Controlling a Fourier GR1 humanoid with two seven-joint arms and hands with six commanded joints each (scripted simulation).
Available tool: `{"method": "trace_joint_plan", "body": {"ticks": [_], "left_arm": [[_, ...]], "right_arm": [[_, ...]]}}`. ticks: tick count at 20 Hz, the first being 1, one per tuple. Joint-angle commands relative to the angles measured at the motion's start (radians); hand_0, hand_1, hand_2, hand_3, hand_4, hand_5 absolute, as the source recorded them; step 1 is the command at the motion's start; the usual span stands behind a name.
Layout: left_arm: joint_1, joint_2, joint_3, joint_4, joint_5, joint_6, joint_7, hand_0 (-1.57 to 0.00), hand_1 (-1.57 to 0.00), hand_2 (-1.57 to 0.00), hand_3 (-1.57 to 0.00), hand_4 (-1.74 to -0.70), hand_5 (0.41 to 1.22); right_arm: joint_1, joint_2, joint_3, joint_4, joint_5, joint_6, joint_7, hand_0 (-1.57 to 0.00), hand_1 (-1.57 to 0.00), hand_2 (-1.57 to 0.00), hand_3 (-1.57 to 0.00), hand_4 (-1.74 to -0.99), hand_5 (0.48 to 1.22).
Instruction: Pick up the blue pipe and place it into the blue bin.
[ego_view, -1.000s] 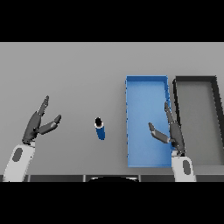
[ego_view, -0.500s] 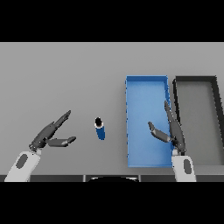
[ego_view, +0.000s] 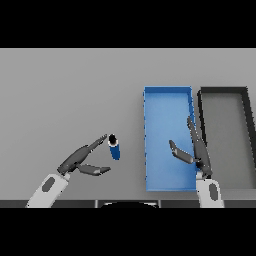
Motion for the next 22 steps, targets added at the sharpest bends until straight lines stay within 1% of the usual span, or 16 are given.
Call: {"method": "trace_joint_plan", "body": {"ticks": [1, 2, 6, 8, 9, 10, 11, 12, 14, 15, 16, 17, 18, 19, 21, 22], "left_arm": [[-0.018, -0.019, -0.007, 0.021, -0.013, 0.005, 0.001, 0.00, 0.00, 0.00, 0.00, -1.15, 0.459], [-0.033, -0.047, -0.012, 0.042, -0.021, 0.015, -0.001, 0.00, 0.00, 0.00, 0.00, -1.16, 0.460], [-0.092, -0.138, -0.027, 0.136, -0.043, 0.031, -0.011, 0.00, 0.00, 0.00, 0.00, -1.13, 0.459], [-0.109, -0.155, -0.039, 0.175, -0.075, 0.042, -0.026, 0.00, 0.00, 0.00, 0.00, -1.10, 0.448], [-0.117, -0.164, -0.044, 0.189, -0.094, 0.057, -0.011, 0.00, 0.00, 0.00, 0.00, -1.08, 0.435], [-0.123, -0.172, -0.050, 0.196, -0.109, 0.068, -0.005, 0.00, 0.00, 0.00, 0.00, -1.06, 0.425], [-0.132, -0.181, -0.053, 0.210, -0.114, 0.068, 0.002, 0.00, 0.00, 0.00, 0.00, -1.05, 0.418], [-0.143, -0.200, -0.046, 0.223, -0.094, 0.060, -0.003, 0.00, 0.00, 0.00, 0.00, -1.06, 0.420], [-0.149, -0.229, -0.050, 0.249, -0.092, 0.059, -0.026, 0.00, 0.00, 0.00, 0.00, -1.09, 0.441], [-0.150, -0.236, -0.047, 0.254, -0.086, 0.058, -0.049, 0.00, 0.00, 0.00, 0.00, -1.11, 0.463], [-0.142, -0.249, -0.045, 0.250, -0.071, 0.055, -0.061, 0.00, 0.00, -0.05, -0.04, -1.14, 0.502], [-0.135, -0.267, -0.042, 0.249, -0.054, 0.055, -0.069, 0.00, -0.04, -0.15, -0.12, -1.19, 0.550], [-0.131, -0.277, -0.036, 0.257, -0.039, 0.051, -0.074, -0.01, -0.16, -0.31, -0.28, -1.24, 0.613], [-0.138, -0.291, -0.022, 0.265, -0.016, 0.047, -0.071, -0.12, -0.32, -0.49, -0.53, -1.28, 0.735], [-0.136, -0.314, -0.021, 0.268, -0.011, 0.052, -0.078, -0.60, -0.75, -0.87, -0.91, -1.44, 0.910], [-0.137, -0.323, -0.023, 0.272, -0.016, 0.054, -0.069, -0.80, -0.92, -1.01, -1.03, -1.50, 0.972]], "right_arm": [[0.004, 0.002, 0.004, -0.003, 0.006, -0.003, 0.000, 0.00, 0.00, 0.00, 0.00, -1.214, 0.624], [-0.003, 0.001, 0.004, 0.001, 0.009, -0.003, 0.015, 0.00, 0.00, 0.00, 0.00, -1.211, 0.622], [0.012, 0.001, 0.001, -0.007, 0.005, -0.003, 0.001, 0.00, 0.00, 0.00, 0.00, -1.210, 0.631], [0.005, -0.015, -0.014, -0.002, -0.004, 0.002, -0.005, 0.00, 0.00, 0.00, 0.00, -1.215, 0.637], [0.002, -0.009, -0.016, 0.008, -0.010, 0.002, 0.002, 0.00, 0.00, 0.00, 0.00, -1.220, 0.639], [0.016, -0.014, -0.014, -0.010, -0.009, 0.005, -0.013, 0.00, 0.00, 0.00, 0.00, -1.222, 0.642], [0.009, -0.010, -0.012, -0.008, -0.007, 0.002, -0.008, 0.00, 0.00, 0.00, 0.00, -1.221, 0.645], [0.017, -0.010, -0.010, 0.002, -0.001, 0.003, -0.018, 0.00, 0.00, 0.00, 0.00, -1.214, 0.645], [0.011, -0.017, -0.010, 0.001, 0.009, -0.001, -0.013, 0.00, 0.00, 0.00, 0.00, -1.205, 0.649], [0.015, -0.017, -0.011, -0.007, 0.005, 0.000, -0.015, 0.00, 0.00, 0.00, 0.00, -1.207, 0.650], [0.017, -0.015, -0.012, 0.003, 0.009, -0.003, -0.014, 0.00, 0.00, 0.00, 0.00, -1.210, 0.653], [0.011, -0.012, -0.009, 0.007, 0.013, -0.006, -0.017, 0.00, 0.00, 0.00, 0.00, -1.213, 0.655], [0.010, -0.015, -0.014, 0.011, 0.004, -0.001, -0.031, 0.00, 0.00, 0.00, 0.00, -1.217, 0.655], [0.021, -0.010, -0.011, 0.011, 0.009, -0.004, -0.036, 0.00, 0.00, 0.00, 0.00, -1.220, 0.656], [0.028, -0.006, -0.002, -0.012, 0.016, -0.007, -0.036, 0.00, 0.00, 0.00, 0.00, -1.219, 0.657], [0.009, -0.007, -0.007, 0.001, 0.009, -0.005, -0.018, 0.00, 0.00, 0.00, 0.00, -1.224, 0.658]]}}
